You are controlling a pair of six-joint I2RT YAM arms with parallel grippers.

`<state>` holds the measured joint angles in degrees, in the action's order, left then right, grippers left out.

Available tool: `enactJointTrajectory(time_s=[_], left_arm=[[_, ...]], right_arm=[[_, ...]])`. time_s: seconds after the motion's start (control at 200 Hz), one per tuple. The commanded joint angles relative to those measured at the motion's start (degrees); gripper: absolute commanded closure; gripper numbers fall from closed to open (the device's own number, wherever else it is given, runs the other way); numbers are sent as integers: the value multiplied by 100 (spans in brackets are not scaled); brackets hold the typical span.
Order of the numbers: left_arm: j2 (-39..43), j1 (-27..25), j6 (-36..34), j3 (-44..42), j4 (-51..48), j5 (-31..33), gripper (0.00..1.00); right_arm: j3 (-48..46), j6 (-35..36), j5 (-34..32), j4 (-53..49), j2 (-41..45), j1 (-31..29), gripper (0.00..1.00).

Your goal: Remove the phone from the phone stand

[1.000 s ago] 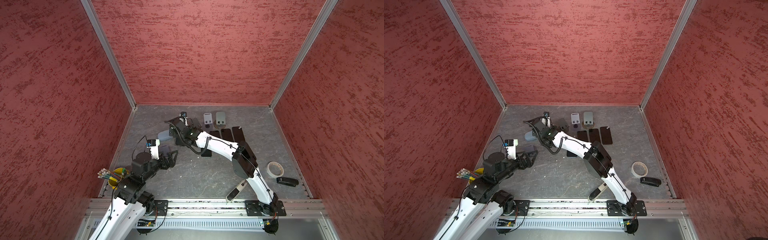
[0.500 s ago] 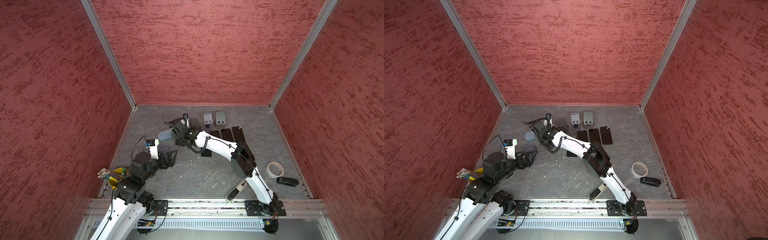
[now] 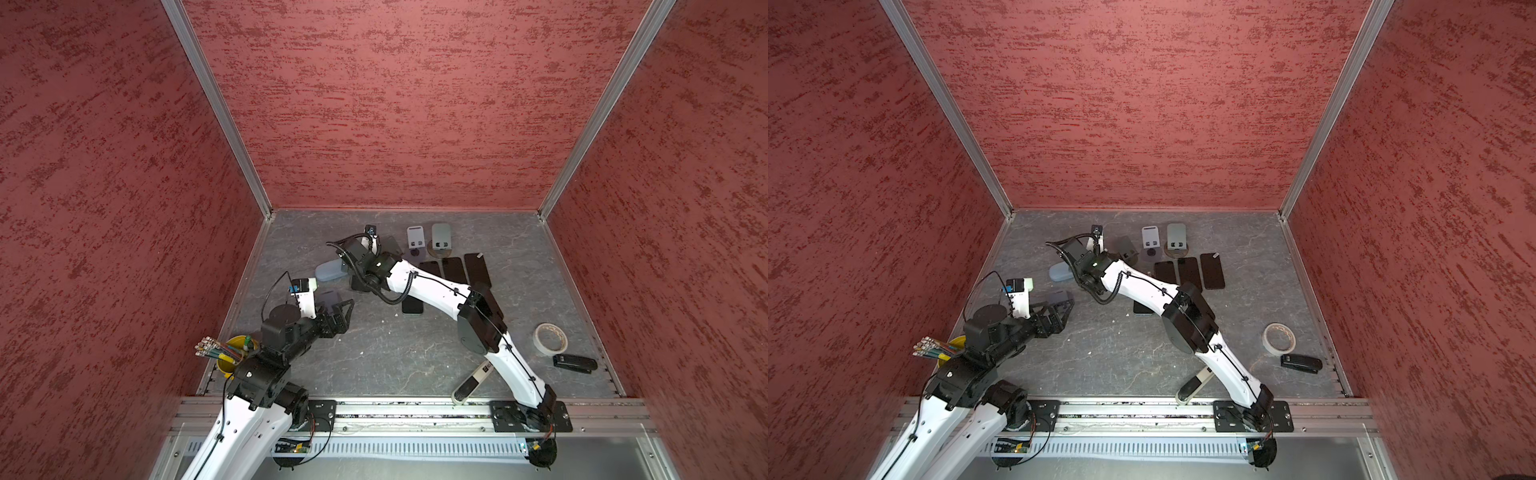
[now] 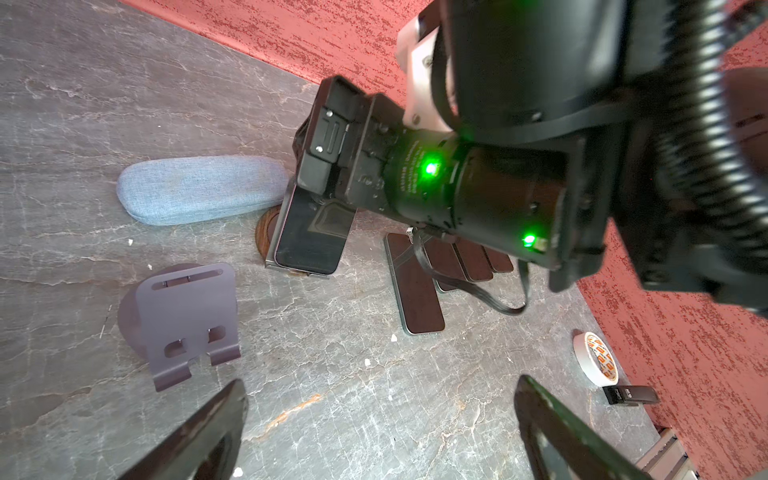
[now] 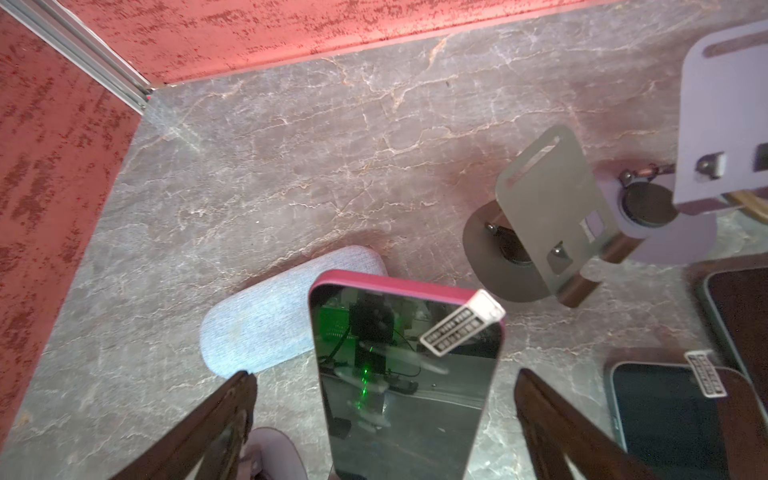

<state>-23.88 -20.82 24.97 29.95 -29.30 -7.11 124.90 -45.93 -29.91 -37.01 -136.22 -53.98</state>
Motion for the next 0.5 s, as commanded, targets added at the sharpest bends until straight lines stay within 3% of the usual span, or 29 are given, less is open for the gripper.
enactJointTrajectory(time_s=[0.0, 0.496], left_arm=[[51, 51, -79, 65, 159, -64, 0], [60, 114, -86, -2, 159, -139, 0]], right_arm=[[179, -283, -173, -141, -140, 54, 3], [236, -434, -223, -36, -387, 115, 16]])
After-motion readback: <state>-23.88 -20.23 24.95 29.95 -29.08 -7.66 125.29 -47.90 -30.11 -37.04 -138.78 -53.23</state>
